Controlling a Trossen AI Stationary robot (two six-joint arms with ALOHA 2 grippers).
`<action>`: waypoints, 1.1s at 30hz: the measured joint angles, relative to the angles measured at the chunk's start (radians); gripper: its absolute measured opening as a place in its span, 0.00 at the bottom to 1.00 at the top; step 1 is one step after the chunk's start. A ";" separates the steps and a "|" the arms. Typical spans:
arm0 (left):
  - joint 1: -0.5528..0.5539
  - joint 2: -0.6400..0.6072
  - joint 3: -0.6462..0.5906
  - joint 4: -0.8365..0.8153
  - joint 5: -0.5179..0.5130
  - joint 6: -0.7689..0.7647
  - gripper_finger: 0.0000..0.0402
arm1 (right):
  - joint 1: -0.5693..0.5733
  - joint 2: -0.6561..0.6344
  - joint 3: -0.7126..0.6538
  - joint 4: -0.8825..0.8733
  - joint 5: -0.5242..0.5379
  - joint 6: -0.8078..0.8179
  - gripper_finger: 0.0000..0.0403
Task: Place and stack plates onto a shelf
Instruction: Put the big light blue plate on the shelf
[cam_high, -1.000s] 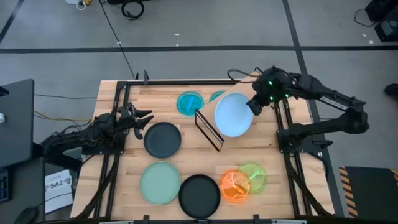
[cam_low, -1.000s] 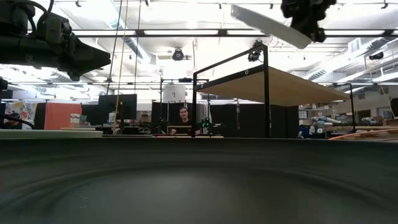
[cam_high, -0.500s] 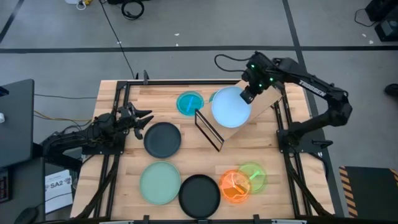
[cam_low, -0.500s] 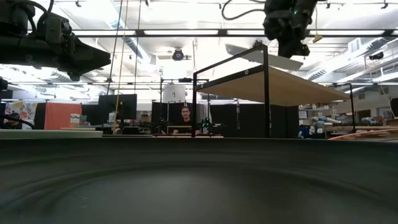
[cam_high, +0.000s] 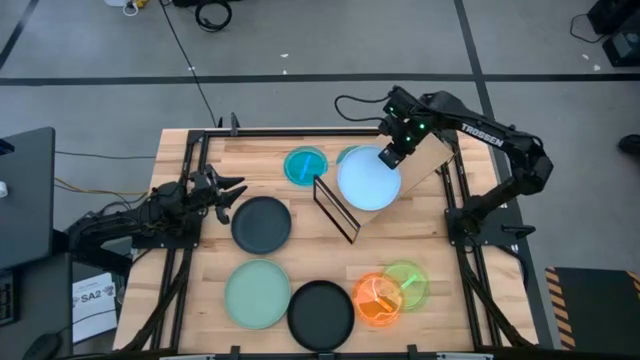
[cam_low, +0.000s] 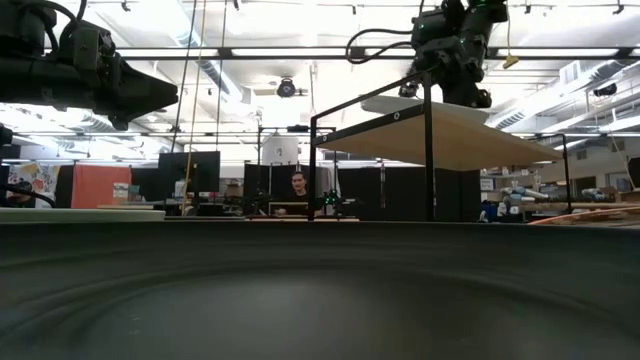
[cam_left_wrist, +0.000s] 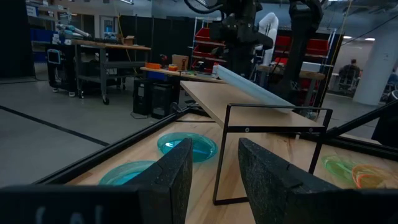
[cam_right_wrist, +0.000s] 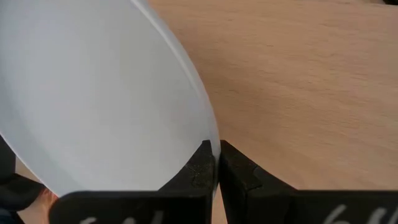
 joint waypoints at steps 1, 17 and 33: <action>0.000 0.000 0.000 0.000 0.000 0.000 0.34 | 0.000 0.001 0.000 0.002 -0.001 0.000 0.05; 0.000 0.000 0.000 0.000 0.000 0.000 0.34 | 0.000 0.012 0.000 0.004 0.004 0.030 0.06; 0.000 0.000 0.000 0.000 0.000 0.000 0.34 | 0.000 0.012 0.000 0.013 0.008 0.030 0.16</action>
